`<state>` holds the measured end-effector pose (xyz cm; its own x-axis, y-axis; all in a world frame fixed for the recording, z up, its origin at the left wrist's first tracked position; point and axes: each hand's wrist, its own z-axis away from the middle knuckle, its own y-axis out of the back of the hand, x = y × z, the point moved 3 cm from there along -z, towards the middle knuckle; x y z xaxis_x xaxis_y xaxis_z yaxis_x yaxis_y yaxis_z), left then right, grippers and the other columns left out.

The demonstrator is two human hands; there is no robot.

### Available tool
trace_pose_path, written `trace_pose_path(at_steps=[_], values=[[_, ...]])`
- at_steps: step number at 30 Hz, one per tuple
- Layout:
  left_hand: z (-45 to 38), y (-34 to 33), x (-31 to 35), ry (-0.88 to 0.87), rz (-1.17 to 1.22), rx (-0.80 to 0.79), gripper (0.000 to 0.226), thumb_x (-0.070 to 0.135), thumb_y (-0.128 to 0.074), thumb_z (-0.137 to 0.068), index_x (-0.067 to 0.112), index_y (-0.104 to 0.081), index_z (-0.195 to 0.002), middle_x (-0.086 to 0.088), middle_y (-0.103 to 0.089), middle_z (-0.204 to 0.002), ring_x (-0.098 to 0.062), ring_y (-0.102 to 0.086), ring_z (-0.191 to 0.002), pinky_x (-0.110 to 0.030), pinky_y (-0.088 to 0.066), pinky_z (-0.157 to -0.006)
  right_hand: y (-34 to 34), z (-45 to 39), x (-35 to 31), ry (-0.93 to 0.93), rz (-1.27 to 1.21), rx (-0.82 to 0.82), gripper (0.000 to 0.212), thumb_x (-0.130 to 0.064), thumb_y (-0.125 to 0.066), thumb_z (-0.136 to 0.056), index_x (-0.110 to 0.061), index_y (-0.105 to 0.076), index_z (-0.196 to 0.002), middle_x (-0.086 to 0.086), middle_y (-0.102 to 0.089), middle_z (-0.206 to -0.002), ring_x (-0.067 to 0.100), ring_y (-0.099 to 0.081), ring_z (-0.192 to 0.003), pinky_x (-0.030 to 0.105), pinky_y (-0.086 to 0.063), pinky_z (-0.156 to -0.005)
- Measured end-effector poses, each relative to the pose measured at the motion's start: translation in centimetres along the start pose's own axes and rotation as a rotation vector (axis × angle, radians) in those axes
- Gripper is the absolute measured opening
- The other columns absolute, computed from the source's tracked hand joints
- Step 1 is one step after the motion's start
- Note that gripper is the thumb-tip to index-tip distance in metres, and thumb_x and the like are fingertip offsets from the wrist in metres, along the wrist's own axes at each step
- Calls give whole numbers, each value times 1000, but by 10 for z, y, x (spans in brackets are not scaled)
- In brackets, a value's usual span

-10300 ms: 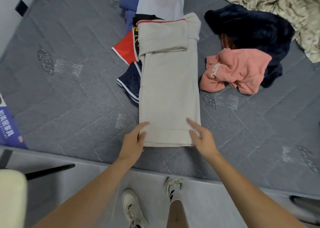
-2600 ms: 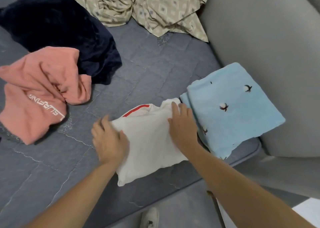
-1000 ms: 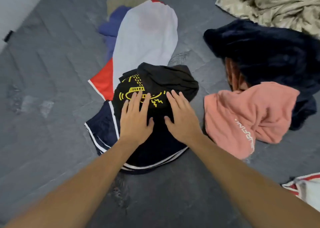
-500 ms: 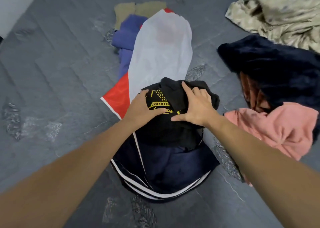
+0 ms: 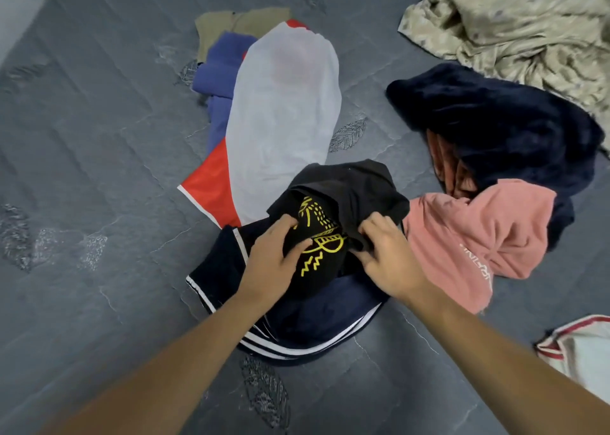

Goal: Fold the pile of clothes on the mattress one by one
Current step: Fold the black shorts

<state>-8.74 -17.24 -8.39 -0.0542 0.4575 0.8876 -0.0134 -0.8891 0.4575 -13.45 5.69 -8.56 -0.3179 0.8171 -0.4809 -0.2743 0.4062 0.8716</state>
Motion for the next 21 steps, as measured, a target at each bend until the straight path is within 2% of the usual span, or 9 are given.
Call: trace_pose_path(at_steps=[3, 7, 10, 13, 14, 16, 18, 20, 21], values=[[1, -1, 22, 127, 213, 103, 11, 25, -67, -101, 29, -58, -102, 15, -70, -96, -1, -67, -95, -22, -52, -83, 22, 18, -4, -79, -155, 102, 19, -17, -67, -94, -18, -49, -99, -3, -56, -96, 27, -56, -91, 43, -46, -77], [-29, 10, 50, 111, 274, 236, 11, 21, -73, -96, 18, -63, -91, 7, -70, -83, -7, -67, -83, -28, -54, -78, 59, 22, -18, -100, -266, 254, 12, -24, -60, -102, -19, -49, -104, -3, -63, -83, 25, -61, -80, 43, -47, -71], [-58, 24, 51, 91, 131, 331, 7, 17, -74, -94, 13, -69, -96, 6, -68, -80, -7, -65, -76, -29, -54, -74, 73, -1, -23, -69, -232, 303, 12, -28, -62, -102, -19, -57, -108, -7, -65, -86, 22, -63, -84, 40, -47, -74], [-69, 34, 40, 163, -166, 475, 28, 6, -61, -95, 14, -67, -121, -3, -64, -100, -21, -61, -96, -36, -50, -86, 66, -35, -19, -91, -138, 266, 23, -20, -63, -97, -18, -60, -120, 0, -65, -115, 25, -58, -112, 46, -49, -92], [-66, 34, 43, 112, -260, 506, 34, 3, -56, -95, 14, -64, -126, -5, -62, -108, -24, -57, -104, -36, -48, -90, 63, -42, -18, -96, -95, 275, 28, -16, -63, -95, -17, -60, -123, 3, -61, -120, 26, -53, -116, 48, -48, -96], [-49, 23, 57, -181, -405, 427, 34, 1, -51, -94, 13, -64, -123, -7, -61, -113, -26, -54, -107, -38, -45, -91, 57, -39, -18, -83, -23, 349, 27, -9, -61, -89, -14, -60, -116, 7, -55, -116, 30, -51, -112, 49, -48, -92], [-24, -6, 60, -460, -485, 156, 25, 5, -54, -92, 12, -67, -112, -4, -62, -105, -27, -57, -99, -41, -47, -84, 42, -18, -19, -28, -35, 366, 17, -5, -58, -86, -13, -60, -101, 6, -55, -104, 31, -55, -99, 46, -48, -82], [-2, -35, 41, -507, -598, -96, 23, 17, -56, -91, 15, -68, -111, -1, -61, -101, -26, -58, -95, -44, -50, -77, 18, 7, -15, -3, -90, 225, 13, -6, -57, -88, -15, -61, -97, 2, -57, -96, 29, -61, -91, 44, -51, -76], [3, -46, 25, -437, -664, -190, 29, 25, -58, -92, 17, -67, -119, 0, -60, -108, -25, -58, -100, -44, -52, -79, 5, 17, -10, -17, -94, 124, 17, -9, -58, -88, -17, -64, -101, -1, -60, -98, 27, -63, -93, 44, -53, -76]])
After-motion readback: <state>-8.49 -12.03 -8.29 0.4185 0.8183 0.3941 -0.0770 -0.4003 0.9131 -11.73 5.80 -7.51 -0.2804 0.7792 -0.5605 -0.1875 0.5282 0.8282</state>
